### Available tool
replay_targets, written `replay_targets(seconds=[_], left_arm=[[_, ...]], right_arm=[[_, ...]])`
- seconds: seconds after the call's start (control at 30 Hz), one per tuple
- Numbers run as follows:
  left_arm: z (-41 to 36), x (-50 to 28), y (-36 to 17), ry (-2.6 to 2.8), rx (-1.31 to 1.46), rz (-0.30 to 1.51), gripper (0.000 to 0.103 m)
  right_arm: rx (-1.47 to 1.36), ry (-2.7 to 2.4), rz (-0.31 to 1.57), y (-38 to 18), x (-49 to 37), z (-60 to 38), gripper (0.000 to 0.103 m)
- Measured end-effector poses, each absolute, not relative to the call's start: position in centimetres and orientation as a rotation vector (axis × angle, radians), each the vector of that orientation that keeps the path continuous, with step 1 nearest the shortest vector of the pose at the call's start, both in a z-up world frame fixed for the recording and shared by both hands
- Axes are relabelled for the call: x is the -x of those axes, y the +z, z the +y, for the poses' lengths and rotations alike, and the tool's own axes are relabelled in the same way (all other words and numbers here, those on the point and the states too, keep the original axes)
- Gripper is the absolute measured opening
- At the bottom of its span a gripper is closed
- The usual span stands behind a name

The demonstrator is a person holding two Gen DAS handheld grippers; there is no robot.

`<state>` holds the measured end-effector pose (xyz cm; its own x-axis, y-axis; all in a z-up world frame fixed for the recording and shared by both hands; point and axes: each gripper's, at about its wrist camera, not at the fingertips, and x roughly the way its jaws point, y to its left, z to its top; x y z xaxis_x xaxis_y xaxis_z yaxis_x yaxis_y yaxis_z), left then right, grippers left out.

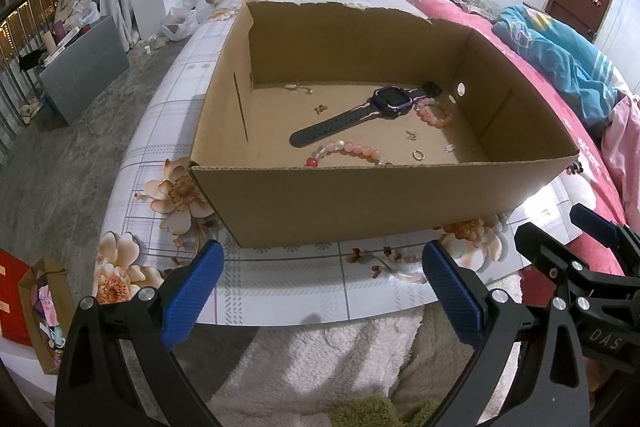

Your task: Organize jewelry

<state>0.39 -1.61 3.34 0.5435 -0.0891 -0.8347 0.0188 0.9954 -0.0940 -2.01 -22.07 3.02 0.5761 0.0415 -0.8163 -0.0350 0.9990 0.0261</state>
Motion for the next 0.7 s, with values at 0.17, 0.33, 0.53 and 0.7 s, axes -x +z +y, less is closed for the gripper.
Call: replay_targets(seconds=[0.17, 0.33, 0.53, 0.7], left_arm=[[-1.55, -0.4, 3.32, -0.064, 0.076, 0.996, 0.097], [-1.54, -0.39, 3.3, -0.065, 0.077, 0.998, 0.097], [-1.58, -0.43, 3.31, -0.064, 0.077, 0.998, 0.097], [-1.54, -0.4, 3.32, -0.065, 0.077, 0.998, 0.097]], right_arm=[[-0.01, 0.044, 0.958, 2.97, 2.02, -22.07, 0.095], [-0.007, 0.043, 0.959, 2.91, 1.99, -22.04, 0.095], [-0.007, 0.043, 0.959, 2.94, 1.92, -22.04, 0.095], [-0.007, 0.043, 0.959, 2.95, 1.94, -22.01, 0.095]])
